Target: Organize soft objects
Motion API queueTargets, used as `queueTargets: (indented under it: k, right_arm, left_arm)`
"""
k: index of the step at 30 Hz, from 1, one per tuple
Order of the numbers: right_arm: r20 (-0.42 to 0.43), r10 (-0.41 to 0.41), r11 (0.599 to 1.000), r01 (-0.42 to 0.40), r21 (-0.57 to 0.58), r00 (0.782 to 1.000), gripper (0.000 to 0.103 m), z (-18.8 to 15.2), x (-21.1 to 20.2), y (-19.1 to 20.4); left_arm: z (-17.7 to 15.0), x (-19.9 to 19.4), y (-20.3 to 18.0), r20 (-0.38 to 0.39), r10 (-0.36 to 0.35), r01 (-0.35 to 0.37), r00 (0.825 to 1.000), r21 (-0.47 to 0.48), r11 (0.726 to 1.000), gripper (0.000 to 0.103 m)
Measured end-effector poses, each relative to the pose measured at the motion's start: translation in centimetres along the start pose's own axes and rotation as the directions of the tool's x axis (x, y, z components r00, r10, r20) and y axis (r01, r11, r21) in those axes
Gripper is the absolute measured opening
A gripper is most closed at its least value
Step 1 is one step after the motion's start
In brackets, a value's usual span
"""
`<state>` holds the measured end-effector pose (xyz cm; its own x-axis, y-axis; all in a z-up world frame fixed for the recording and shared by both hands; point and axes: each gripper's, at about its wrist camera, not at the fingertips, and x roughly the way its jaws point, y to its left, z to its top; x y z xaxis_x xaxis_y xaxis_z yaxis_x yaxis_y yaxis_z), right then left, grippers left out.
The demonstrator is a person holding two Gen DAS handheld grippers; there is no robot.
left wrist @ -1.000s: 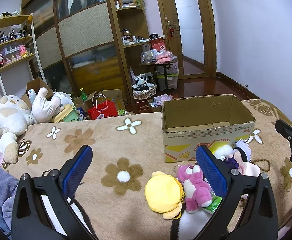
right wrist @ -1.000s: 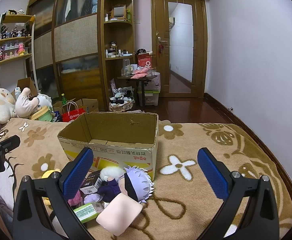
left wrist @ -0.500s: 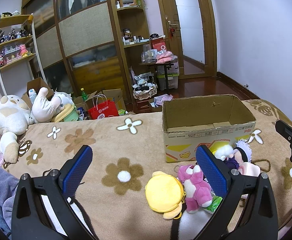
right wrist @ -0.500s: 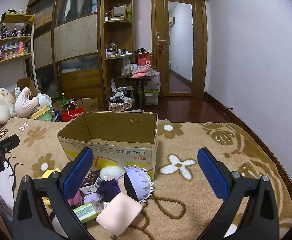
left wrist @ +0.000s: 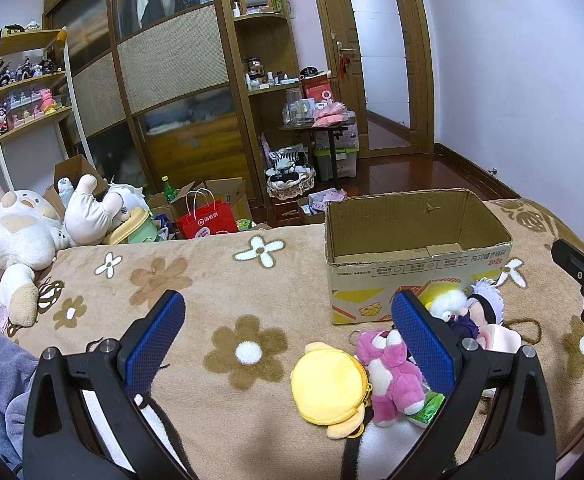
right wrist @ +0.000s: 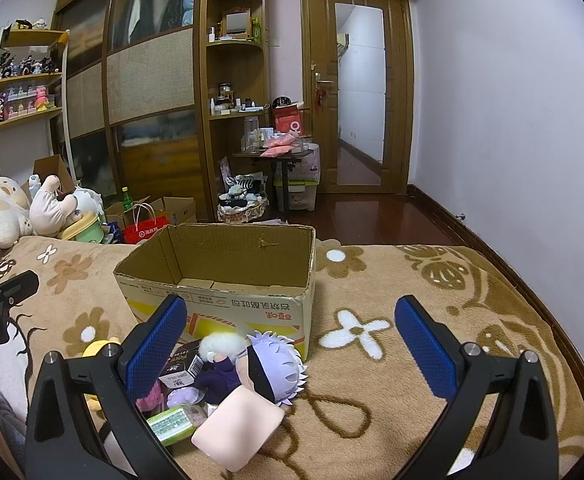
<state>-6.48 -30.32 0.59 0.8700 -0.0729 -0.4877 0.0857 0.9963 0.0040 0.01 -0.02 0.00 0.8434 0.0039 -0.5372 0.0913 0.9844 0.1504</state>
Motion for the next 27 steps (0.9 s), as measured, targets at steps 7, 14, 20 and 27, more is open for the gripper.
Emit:
queueTargets:
  k: [7, 14, 20, 27]
  right_arm:
    - [-0.001, 0.001, 1.0, -0.001, 0.001, 1.0, 0.103, 0.0, 0.0, 0.0]
    - [0.001, -0.002, 1.0, 0.002, 0.0, 1.0, 0.103, 0.0, -0.1, 0.2]
    - [0.005, -0.006, 1.0, 0.006, 0.007, 1.0, 0.103, 0.0, 0.2, -0.8]
    - [0.004, -0.006, 1.0, 0.006, 0.004, 1.0, 0.103, 0.0, 0.1, -0.7]
  left_arm:
    - [0.0, 0.0, 0.0, 0.0, 0.0, 0.0, 1.0, 0.0, 1.0, 0.102]
    - [0.0, 0.0, 0.0, -0.001, 0.0, 0.0, 1.0, 0.001, 1.0, 0.102]
    - [0.0, 0.0, 0.0, -0.004, 0.001, -0.001, 1.0, -0.002, 1.0, 0.102]
    - [0.1, 0.2, 0.2, -0.008, -0.001, 0.001, 1.0, -0.001, 1.0, 0.102]
